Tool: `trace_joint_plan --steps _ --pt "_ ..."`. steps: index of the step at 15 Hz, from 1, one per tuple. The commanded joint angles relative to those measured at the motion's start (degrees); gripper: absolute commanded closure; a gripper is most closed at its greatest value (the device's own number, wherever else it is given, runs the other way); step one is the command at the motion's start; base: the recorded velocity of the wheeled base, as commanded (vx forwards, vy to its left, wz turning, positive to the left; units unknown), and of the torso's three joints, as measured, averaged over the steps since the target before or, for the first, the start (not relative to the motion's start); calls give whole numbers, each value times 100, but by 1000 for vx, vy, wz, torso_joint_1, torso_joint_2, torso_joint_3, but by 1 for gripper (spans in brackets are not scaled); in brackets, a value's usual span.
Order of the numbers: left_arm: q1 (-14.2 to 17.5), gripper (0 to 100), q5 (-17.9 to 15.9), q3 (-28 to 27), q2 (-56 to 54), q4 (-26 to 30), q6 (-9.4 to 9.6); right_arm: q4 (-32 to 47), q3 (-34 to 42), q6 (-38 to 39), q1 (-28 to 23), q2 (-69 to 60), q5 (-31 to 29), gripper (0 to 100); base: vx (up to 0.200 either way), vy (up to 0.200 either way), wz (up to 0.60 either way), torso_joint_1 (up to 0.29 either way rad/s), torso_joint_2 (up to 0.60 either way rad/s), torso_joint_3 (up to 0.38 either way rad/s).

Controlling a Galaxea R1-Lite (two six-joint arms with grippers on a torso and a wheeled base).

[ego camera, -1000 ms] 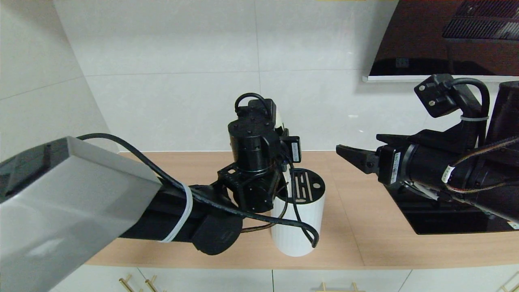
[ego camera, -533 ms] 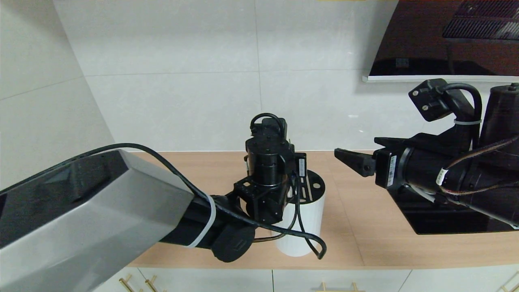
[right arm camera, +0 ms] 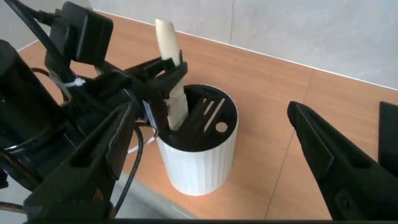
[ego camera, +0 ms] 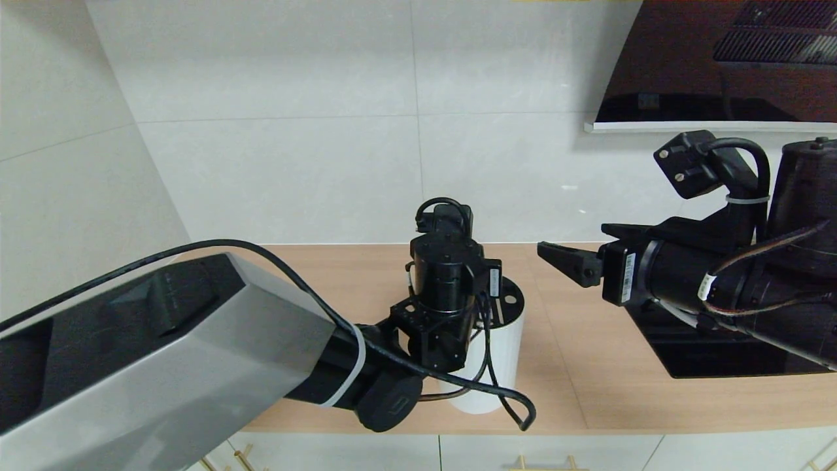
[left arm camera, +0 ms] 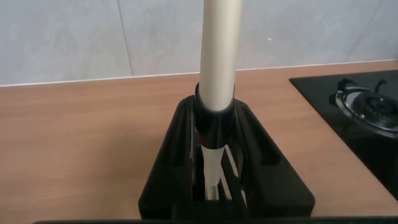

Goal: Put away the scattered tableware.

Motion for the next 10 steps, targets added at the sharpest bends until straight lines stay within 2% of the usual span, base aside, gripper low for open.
trace_joint_plan --steps 1,8,10 --pt "-2 0 0 1 -12 -6 -5 -4 0 -7 3 11 1 0 0 0 0 0 0 0" --pt "-11 0 0 10 -56 -164 -14 -12 44 -69 3 11 1 0 0 0 0 0 0 0" --pt "6 0 27 239 -434 -701 12 -30 44 -69 3 11 1 0 0 0 0 0 0 0"
